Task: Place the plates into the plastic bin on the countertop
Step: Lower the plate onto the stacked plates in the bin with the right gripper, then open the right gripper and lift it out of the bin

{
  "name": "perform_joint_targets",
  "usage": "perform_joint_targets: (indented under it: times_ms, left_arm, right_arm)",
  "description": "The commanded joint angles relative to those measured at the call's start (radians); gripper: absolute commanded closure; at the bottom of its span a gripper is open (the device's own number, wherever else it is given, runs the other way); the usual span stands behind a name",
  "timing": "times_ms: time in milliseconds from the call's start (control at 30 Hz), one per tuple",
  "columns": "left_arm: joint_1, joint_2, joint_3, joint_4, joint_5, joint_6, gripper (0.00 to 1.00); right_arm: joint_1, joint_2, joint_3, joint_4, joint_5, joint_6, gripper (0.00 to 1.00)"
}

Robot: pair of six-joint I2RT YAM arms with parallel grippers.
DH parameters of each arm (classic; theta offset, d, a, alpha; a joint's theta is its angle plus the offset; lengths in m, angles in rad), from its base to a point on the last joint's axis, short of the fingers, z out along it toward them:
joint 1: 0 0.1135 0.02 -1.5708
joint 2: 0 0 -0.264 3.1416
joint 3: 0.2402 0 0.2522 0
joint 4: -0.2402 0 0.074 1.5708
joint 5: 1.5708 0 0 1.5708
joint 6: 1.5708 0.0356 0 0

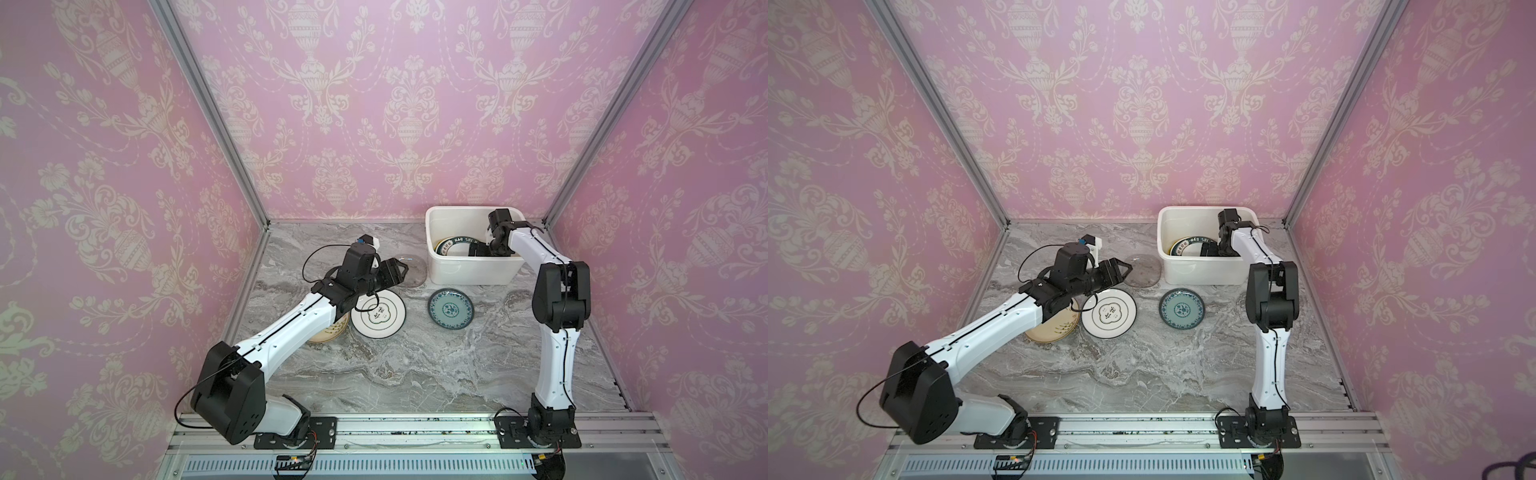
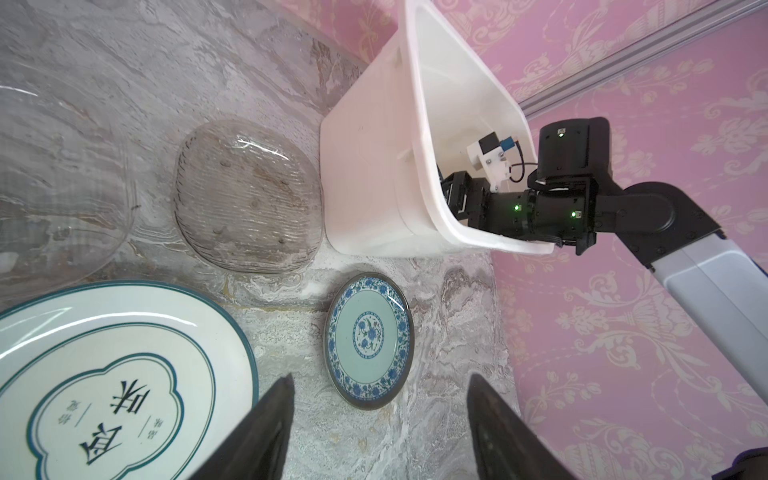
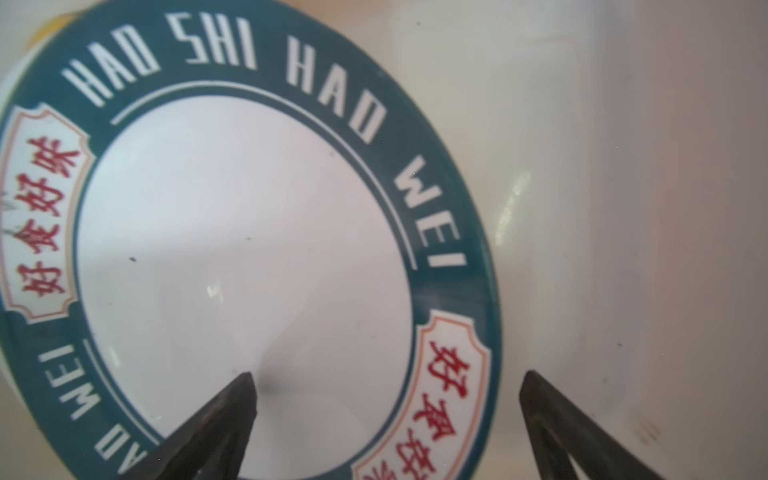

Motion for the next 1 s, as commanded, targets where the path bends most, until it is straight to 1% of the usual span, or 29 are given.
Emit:
perform_joint_targets:
  times_ms: [0, 167, 333, 433, 567, 667, 800, 833, 900, 933, 967]
  left_arm:
    - [0.016, -0.062, -0.026, -0.054, -0.113, 0.064, 0.31]
    - [0.031, -0.135, -0.042, -0.093, -0.158, 0.100, 0.30]
    - [0.045, -0.209, -0.062, -0.128, -0.188, 0.118, 0.28]
    - [0.051, -0.257, -0.061, -0.161, -0.202, 0.131, 0.28]
    - [0.055, -0.334, -0.063, -0.209, -0.228, 0.144, 0.27]
    - [0.056, -0.402, -0.068, -0.244, -0.254, 0.150, 0.26]
    - [0.056, -0.502, -0.074, -0.309, -0.294, 0.149, 0.22]
    - [0.056, -0.521, -0.076, -0.324, -0.301, 0.149, 0.21]
    - [0.056, -0.567, -0.077, -0.364, -0.313, 0.148, 0.20]
    - [0.056, -0.585, -0.077, -0.383, -0.319, 0.149, 0.20]
    - [0.058, -0.601, -0.077, -0.403, -0.321, 0.148, 0.19]
  right_arm:
    - [0.011, -0.094, -0.009, -0.042, 0.080, -0.027, 0.00]
    - [0.018, -0.150, -0.004, -0.037, 0.109, -0.031, 0.00]
    - [0.045, -0.249, -0.015, -0.014, 0.135, -0.034, 0.00]
    - [0.087, -0.340, -0.030, 0.012, 0.188, -0.071, 0.00]
    - [0.162, -0.482, -0.083, 0.072, 0.304, -0.150, 0.00]
    - [0.188, -0.588, -0.136, 0.113, 0.337, -0.179, 0.00]
    - [0.188, -0.738, -0.235, 0.189, 0.284, -0.168, 0.00]
    - [0.187, -0.773, -0.271, 0.225, 0.282, -0.131, 0.00]
    - [0.171, -0.864, -0.385, 0.302, 0.292, 0.043, 0.00]
    - [0.152, -0.914, -0.443, 0.345, 0.240, 0.097, 0.00]
    - [0.116, -0.969, -0.517, 0.442, 0.082, 0.103, 0.00]
